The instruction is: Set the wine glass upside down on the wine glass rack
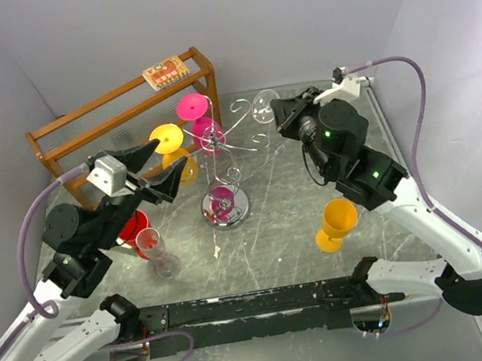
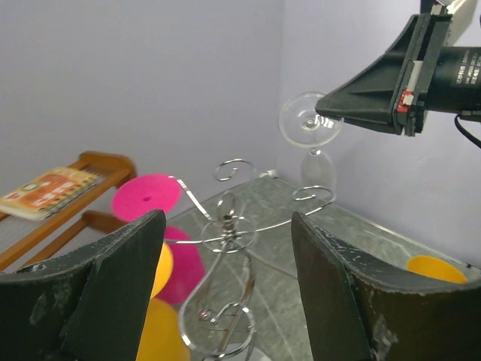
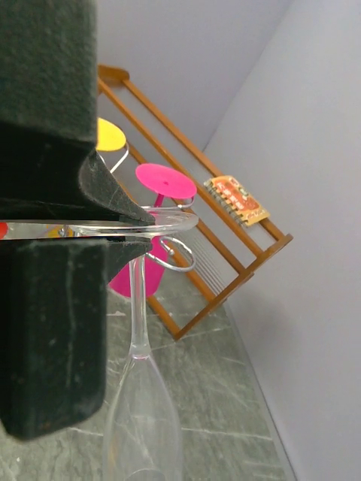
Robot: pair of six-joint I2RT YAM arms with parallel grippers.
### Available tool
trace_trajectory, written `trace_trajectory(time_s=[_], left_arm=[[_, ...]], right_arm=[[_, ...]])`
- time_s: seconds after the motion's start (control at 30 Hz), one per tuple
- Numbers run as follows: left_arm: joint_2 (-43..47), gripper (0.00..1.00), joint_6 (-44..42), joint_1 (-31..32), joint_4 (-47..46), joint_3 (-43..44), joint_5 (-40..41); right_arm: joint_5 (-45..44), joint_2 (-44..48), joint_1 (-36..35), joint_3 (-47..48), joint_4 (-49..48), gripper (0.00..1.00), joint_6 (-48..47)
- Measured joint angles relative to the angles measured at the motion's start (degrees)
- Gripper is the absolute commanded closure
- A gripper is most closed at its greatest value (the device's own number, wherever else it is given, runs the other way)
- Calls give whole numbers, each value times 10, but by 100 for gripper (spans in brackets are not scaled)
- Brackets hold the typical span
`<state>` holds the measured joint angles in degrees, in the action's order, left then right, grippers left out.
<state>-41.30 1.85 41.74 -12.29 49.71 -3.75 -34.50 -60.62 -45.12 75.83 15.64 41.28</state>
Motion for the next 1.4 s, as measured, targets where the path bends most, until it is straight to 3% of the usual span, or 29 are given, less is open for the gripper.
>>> trace_trajectory(time_s=[0.13, 0.33, 0.47, 1.0, 1.4], left_arm=[[32, 23, -11, 0, 3, -21, 52], [51, 23, -21, 0, 5, -34, 98], [55, 23, -23, 0, 15, -37, 109], [112, 23, -14, 0, 50, -36, 127], [127, 23, -4, 0, 51, -36, 132]], right_arm=[[19, -28, 28, 5, 2, 100, 2], [145, -68, 160, 5, -1, 100, 38], [209, -88, 205, 5, -18, 100, 58], [417, -220, 235, 64, -90, 100, 120], [511, -238, 235, 93, -120, 100, 139]])
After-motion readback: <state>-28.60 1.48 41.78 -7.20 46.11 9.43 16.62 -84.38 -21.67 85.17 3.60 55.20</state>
